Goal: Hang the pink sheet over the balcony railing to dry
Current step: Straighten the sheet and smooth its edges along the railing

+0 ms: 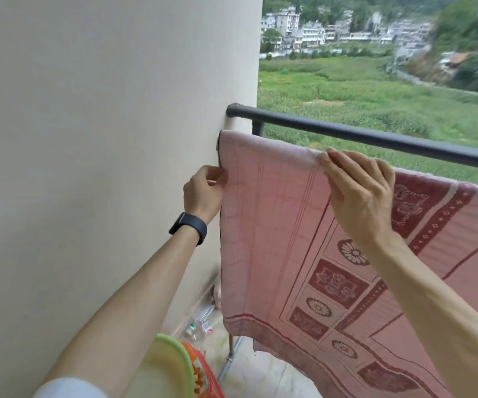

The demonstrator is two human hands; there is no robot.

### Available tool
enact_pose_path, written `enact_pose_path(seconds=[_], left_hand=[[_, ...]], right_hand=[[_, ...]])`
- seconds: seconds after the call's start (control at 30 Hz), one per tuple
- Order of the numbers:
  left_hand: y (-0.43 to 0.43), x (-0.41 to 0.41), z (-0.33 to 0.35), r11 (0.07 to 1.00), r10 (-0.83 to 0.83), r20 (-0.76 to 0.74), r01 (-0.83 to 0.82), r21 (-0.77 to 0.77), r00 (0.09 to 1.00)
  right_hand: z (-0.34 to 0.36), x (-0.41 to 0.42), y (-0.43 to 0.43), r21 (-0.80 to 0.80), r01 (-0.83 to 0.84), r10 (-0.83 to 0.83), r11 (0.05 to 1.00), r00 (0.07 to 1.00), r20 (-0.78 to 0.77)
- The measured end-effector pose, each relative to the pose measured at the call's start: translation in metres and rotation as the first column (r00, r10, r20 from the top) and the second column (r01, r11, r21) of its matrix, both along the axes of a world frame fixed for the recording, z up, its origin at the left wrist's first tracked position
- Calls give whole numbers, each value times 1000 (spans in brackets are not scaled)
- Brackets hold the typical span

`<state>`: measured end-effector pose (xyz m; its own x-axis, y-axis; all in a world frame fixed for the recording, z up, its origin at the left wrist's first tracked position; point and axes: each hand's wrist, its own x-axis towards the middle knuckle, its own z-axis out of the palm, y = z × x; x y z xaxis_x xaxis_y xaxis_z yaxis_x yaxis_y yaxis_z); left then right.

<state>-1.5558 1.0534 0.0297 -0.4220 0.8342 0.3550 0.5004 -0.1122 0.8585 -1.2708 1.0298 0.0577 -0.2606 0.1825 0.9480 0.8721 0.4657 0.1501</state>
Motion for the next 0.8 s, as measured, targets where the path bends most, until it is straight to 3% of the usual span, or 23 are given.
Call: enact_pose_path(seconds=[0.13,0.47,0.67,0.8], left_hand=[[6,-4,-9,994,-108,29,108,13,994],[16,-9,-3,999,-30,-53,32,44,998],[10,-17,-6,985,-170,52,169,16,984],[8,-11,4,973,-227,32,225,59,973]], right_hand=[[2,-1,0,-29,-48,47,998,999,-6],[-12,3,-10,-38,-39,39,999,999,3],[-16,2,-19,-67,-5,4,998,1000,-14],[-24,4,-30,-96,-45,41,994,998,-46]])
